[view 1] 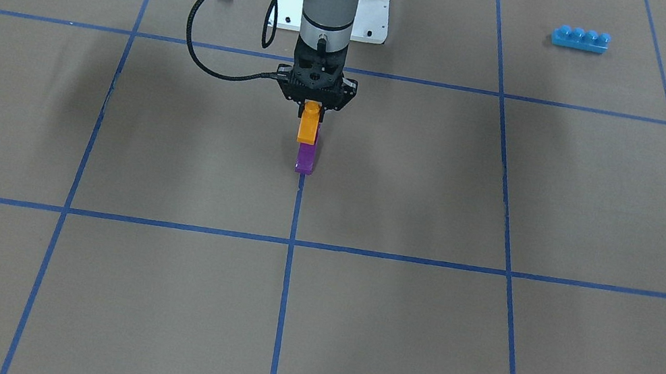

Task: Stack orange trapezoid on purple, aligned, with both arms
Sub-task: 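Align and lower the orange trapezoid onto the purple block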

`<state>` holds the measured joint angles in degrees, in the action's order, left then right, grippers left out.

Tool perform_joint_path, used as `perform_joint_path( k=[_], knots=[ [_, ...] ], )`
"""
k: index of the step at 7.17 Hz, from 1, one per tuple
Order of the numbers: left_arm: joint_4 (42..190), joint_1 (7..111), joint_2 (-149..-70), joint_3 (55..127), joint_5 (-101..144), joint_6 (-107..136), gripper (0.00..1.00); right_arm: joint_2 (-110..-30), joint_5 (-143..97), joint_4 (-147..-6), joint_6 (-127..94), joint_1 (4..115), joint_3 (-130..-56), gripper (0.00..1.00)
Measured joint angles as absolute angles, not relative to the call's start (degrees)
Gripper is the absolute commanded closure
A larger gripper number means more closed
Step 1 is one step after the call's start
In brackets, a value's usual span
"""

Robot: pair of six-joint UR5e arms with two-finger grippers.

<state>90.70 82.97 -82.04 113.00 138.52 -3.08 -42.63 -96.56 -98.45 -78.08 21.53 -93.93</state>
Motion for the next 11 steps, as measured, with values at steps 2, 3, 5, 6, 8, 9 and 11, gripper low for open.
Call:
perform_joint_path(
  k=[2,3,5,6,8,9,11],
  knots=[
    [90.70,82.97,-82.04,112.96,138.52,-3.08,0.00,-42.44,-96.41,-98.44,-78.05,21.40,-93.39,1.00],
    [90.70,82.97,-82.04,112.95,138.52,-3.08,0.00,-42.44,-96.36,-98.44,-78.05,21.31,-93.09,1.00],
    [90.72,82.97,-82.08,112.94,138.51,-3.11,0.00,-42.45,-96.27,-98.44,-78.05,21.08,-92.68,1.00],
    [90.83,82.97,-82.08,112.91,138.49,-3.10,0.00,-42.44,-96.03,-98.37,-78.03,20.94,-92.14,1.00],
    [91.02,82.97,-82.09,112.87,138.44,-3.08,0.00,-42.37,-95.59,-98.15,-77.89,20.80,-91.14,1.00],
    [91.04,82.95,-82.12,112.86,138.43,-3.08,0.00,-42.36,-95.49,-98.11,-77.55,20.77,-91.03,1.00],
    [91.05,82.94,-82.16,112.86,138.43,-3.02,0.00,-42.36,-95.32,-97.96,-75.89,20.75,-90.97,1.00]
  ],
)
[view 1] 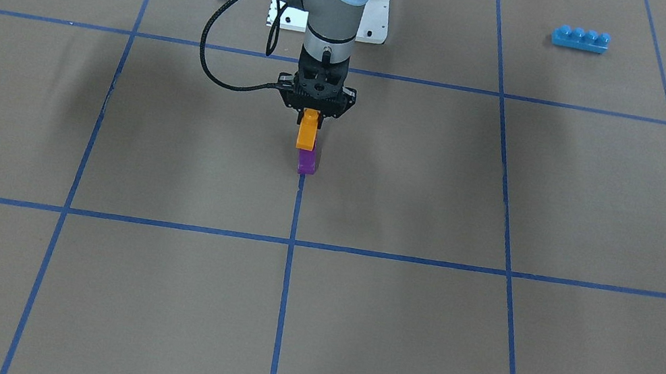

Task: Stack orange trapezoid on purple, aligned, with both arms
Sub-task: 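Align and lower the orange trapezoid onto the purple block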

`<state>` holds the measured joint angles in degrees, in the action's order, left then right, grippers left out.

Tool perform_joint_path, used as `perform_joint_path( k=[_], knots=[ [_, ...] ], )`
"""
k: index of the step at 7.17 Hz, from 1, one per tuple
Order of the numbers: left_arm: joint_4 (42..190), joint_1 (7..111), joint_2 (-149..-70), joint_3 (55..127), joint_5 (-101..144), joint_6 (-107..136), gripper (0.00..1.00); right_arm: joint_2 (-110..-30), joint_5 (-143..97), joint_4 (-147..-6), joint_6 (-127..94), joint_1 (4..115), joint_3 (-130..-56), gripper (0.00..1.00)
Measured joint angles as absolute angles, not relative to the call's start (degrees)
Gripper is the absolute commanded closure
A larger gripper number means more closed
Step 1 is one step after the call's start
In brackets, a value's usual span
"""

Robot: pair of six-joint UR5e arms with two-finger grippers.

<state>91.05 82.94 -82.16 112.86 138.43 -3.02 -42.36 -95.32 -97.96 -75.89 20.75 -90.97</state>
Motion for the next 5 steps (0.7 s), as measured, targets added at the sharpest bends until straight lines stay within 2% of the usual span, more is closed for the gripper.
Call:
perform_joint_path(
  k=[2,5],
  knots=[
    [91.05,82.96,-82.18,112.98,138.43,-2.99,0.00,-42.56,-95.28,-96.43,-74.87,20.71,-90.90,0.01],
    [91.05,82.97,-82.18,113.13,138.43,-2.89,0.00,-42.79,-94.95,-94.12,-73.87,20.58,-90.77,0.00]
  ],
)
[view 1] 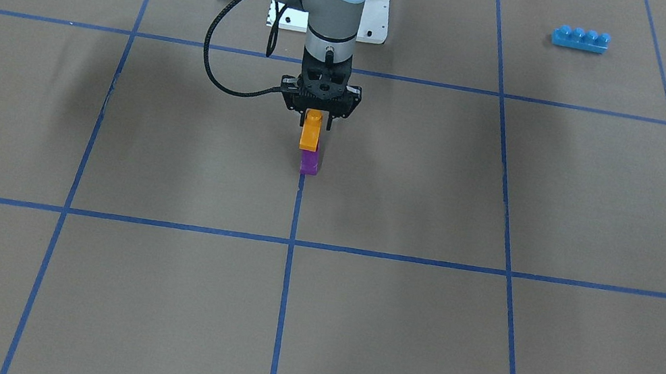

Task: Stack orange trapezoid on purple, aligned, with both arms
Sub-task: 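Open the right gripper and lift it away from the stack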

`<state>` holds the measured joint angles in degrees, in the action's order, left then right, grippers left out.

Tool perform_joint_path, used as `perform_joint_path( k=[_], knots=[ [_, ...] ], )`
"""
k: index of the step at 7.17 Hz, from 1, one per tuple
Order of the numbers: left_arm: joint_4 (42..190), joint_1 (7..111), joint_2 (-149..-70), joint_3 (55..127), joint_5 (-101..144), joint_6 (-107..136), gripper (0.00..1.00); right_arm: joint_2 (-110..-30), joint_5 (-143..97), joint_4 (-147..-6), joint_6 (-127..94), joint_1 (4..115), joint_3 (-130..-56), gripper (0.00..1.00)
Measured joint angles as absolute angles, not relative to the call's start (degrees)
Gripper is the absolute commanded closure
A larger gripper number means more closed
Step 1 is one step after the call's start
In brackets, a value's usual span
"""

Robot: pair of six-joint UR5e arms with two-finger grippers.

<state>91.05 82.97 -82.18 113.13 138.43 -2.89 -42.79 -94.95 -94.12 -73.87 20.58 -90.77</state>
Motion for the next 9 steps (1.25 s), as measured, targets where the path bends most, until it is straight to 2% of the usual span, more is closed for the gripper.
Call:
perform_joint_path(
  k=[4,7,9],
  knots=[
    [91.05,82.97,-81.86,112.69,138.41,-2.95,0.00,-44.20,-99.24,-94.48,-72.78,23.93,-95.59,0.00],
    [92.06,83.46,-80.68,109.07,137.87,-2.95,0.00,-51.72,-109.25,-101.02,-62.90,35.18,-108.21,0.00],
    [93.71,85.28,-80.45,107.73,135.53,-4.59,0.00,-57.75,-115.81,-104.50,-50.70,45.50,-113.29,0.00]
  ],
)
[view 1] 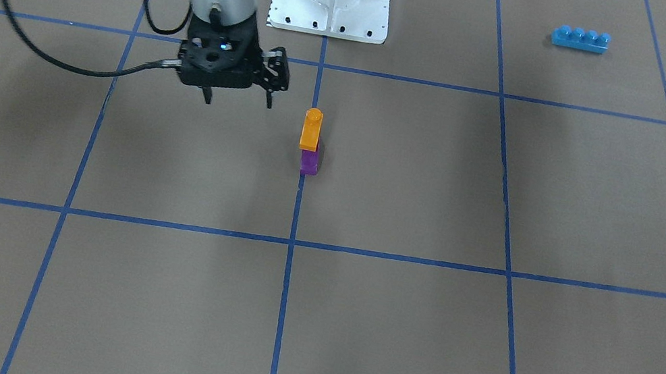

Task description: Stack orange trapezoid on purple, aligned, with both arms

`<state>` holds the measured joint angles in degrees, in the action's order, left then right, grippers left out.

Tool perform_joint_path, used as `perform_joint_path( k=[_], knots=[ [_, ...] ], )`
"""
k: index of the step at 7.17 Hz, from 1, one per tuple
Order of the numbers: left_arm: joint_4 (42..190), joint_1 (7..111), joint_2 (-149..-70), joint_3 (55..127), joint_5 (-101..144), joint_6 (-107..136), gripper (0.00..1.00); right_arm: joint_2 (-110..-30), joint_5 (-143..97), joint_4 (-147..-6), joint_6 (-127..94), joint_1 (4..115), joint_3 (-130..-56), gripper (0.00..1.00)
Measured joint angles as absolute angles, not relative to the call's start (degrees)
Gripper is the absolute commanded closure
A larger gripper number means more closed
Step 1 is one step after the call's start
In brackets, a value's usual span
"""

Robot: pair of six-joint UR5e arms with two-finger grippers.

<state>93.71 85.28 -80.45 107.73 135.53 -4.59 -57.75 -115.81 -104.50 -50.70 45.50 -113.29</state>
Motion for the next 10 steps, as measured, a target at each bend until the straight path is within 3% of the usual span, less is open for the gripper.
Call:
perform_joint_path(
  k=[4,6,10],
  knots=[
    [93.57,91.29,-75.07,107.06,134.81,-16.18,0.00,-75.33,-125.36,-104.54,-14.58,65.76,-113.90,0.00],
    [90.09,94.21,-75.72,106.41,134.54,-16.45,0.00,-83.94,-133.46,-104.22,4.84,78.07,-109.99,0.00],
    [85.69,94.58,-77.16,107.06,132.61,-13.02,0.00,-100.62,-136.01,-95.04,11.61,90.02,-106.06,0.00]
  ],
)
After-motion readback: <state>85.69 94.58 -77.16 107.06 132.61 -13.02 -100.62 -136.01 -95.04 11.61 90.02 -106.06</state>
